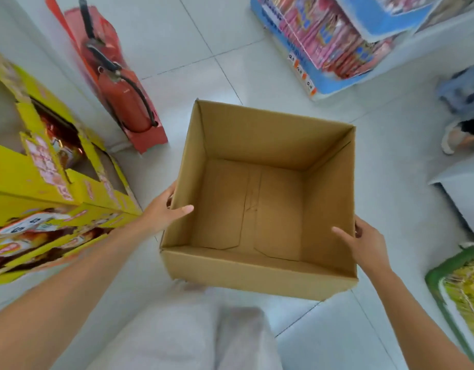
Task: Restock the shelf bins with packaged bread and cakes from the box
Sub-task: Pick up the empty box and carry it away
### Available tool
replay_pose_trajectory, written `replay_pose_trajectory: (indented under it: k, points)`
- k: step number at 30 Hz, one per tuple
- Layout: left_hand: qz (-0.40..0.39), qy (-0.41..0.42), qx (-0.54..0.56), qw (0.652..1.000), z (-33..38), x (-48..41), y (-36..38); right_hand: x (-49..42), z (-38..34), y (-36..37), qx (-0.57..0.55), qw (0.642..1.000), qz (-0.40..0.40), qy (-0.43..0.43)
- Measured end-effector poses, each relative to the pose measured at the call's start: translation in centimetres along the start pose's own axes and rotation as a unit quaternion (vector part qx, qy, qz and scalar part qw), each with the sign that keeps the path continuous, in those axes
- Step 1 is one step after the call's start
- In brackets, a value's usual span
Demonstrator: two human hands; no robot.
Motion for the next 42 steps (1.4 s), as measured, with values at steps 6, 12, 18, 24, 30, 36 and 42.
replay_pose_trajectory:
  k: [6,12,18,24,30,36,42]
  points:
    - [0.088,-0.063,0.042,0.993,-0.1,-3.6,-0.2,-12.2,-5.9,3.0,0.016,0.994,-0.071,-0.080]
    - [0.199,-0.133,0.075,0.968,-2.7,-6.8,-0.1,-21.8,-12.2,9.9,0.043,0.977,-0.145,-0.153]
    - [0.268,-0.209,0.109,0.934,-6.3,-8.9,0.5,-29.2,-16.5,17.9,0.050,0.958,-0.204,-0.196]
    - [0.318,-0.262,0.103,0.905,-11.5,-10.6,-0.1,-31.3,-18.3,26.1,0.049,0.940,-0.248,-0.230]
    - [0.334,-0.300,0.082,0.890,-17.8,-13.3,-1.4,-31.6,-19.1,34.4,0.035,0.930,-0.266,-0.253]
    - [0.351,-0.276,0.071,0.892,-23.3,-17.8,-2.9,-32.2,-18.3,40.8,0.032,0.936,-0.242,-0.252]
    - [0.374,-0.258,0.033,0.890,-26.7,-19.9,-3.0,-31.4,-16.2,43.8,0.018,0.946,-0.220,-0.237]
Point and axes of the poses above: each hand's wrist, its own x-axis away from the middle knuckle, its own y-axis out of the palm, z = x × y, the point moved 6 cm from there along -x, towards the middle knuckle, and after that the axes turned 12 degrees about z, right-handed, at the moved point
